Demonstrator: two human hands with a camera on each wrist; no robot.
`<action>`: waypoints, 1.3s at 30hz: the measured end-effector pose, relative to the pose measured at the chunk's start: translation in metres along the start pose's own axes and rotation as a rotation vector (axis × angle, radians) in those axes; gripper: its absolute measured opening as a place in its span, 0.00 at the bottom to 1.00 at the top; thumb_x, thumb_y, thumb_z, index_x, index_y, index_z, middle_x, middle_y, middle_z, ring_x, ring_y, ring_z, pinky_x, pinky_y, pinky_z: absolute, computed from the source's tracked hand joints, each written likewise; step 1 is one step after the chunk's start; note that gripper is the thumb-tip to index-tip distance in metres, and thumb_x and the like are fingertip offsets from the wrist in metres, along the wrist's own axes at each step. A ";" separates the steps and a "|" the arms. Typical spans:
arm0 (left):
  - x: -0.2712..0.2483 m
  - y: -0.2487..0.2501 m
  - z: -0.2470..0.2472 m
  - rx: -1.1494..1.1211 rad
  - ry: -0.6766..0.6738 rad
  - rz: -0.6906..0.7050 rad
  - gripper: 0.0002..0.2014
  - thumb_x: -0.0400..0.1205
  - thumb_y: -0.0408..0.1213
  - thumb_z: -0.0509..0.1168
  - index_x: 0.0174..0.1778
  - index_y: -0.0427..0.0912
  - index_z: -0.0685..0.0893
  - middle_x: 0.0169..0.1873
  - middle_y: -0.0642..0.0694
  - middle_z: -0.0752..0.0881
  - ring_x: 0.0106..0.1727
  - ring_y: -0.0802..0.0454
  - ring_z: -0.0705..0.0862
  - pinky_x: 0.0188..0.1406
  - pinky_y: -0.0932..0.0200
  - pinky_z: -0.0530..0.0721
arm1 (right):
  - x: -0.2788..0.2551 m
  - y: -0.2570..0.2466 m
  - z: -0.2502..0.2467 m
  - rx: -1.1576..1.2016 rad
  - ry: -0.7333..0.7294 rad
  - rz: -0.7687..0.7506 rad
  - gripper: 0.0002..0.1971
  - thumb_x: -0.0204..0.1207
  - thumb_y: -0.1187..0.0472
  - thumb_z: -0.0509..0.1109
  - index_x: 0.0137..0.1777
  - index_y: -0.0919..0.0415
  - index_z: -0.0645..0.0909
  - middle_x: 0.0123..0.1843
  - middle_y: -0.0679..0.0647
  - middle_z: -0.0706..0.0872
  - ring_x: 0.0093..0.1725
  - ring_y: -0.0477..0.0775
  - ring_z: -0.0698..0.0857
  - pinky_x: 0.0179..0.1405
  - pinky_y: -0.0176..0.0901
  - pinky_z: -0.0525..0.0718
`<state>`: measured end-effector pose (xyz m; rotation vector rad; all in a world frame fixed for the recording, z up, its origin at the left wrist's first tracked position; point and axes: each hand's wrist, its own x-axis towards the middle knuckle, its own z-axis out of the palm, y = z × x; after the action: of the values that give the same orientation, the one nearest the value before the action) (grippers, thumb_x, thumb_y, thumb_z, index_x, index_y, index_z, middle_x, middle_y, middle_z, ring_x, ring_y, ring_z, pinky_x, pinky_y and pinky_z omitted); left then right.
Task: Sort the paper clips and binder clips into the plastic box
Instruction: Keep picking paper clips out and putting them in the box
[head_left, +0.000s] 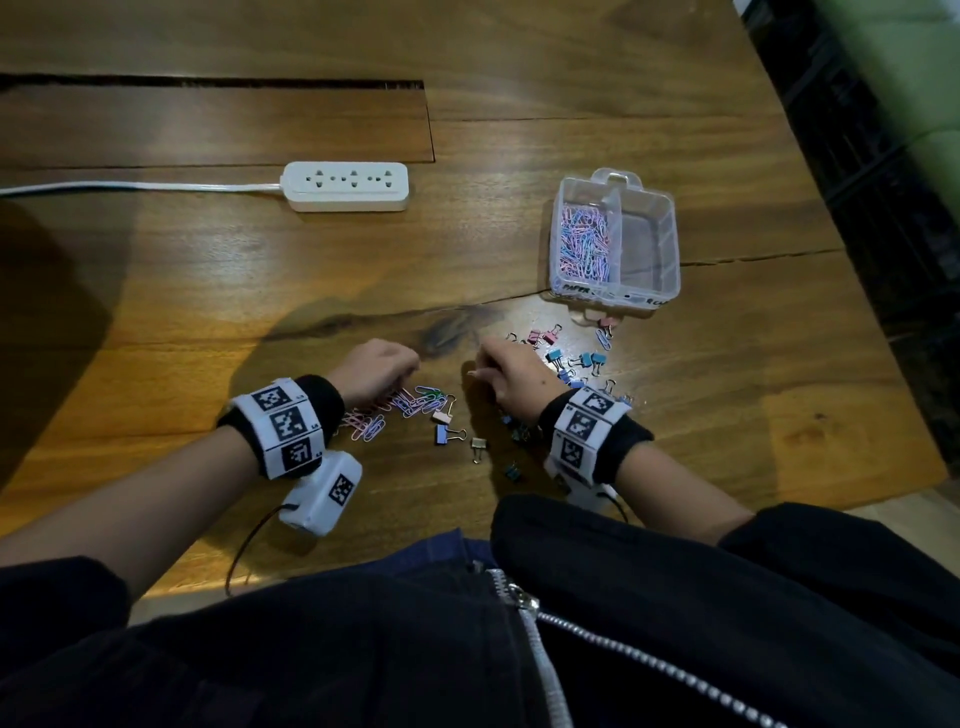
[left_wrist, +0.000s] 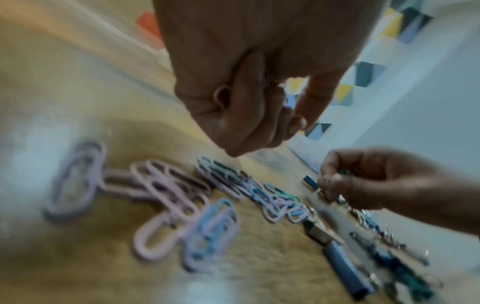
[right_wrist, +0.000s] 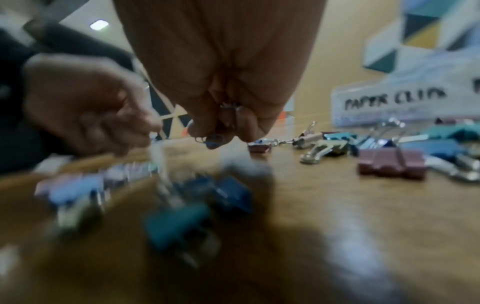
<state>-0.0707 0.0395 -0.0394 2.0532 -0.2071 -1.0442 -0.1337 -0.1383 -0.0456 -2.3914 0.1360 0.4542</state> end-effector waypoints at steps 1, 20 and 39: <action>-0.001 -0.001 -0.002 0.151 0.027 0.034 0.14 0.85 0.41 0.52 0.37 0.42 0.76 0.34 0.44 0.76 0.34 0.51 0.75 0.29 0.61 0.67 | 0.001 -0.001 -0.002 0.151 0.021 0.046 0.03 0.78 0.66 0.61 0.45 0.58 0.72 0.46 0.52 0.77 0.41 0.46 0.75 0.38 0.34 0.73; -0.001 -0.013 -0.002 0.751 0.035 0.089 0.07 0.78 0.48 0.65 0.43 0.50 0.76 0.43 0.49 0.82 0.44 0.51 0.78 0.41 0.57 0.76 | 0.020 -0.032 0.020 0.215 -0.165 0.096 0.12 0.66 0.58 0.76 0.34 0.55 0.73 0.34 0.50 0.79 0.36 0.49 0.78 0.41 0.45 0.79; 0.039 0.077 -0.005 -0.603 -0.144 -0.166 0.14 0.79 0.34 0.48 0.25 0.41 0.64 0.10 0.51 0.70 0.07 0.61 0.58 0.06 0.79 0.52 | 0.011 0.002 0.000 0.122 -0.039 0.043 0.01 0.75 0.65 0.65 0.45 0.61 0.77 0.46 0.59 0.81 0.46 0.55 0.80 0.47 0.39 0.74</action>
<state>-0.0266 -0.0270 -0.0054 1.4686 0.1921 -1.1832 -0.1239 -0.1394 -0.0504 -2.2624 0.1923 0.4983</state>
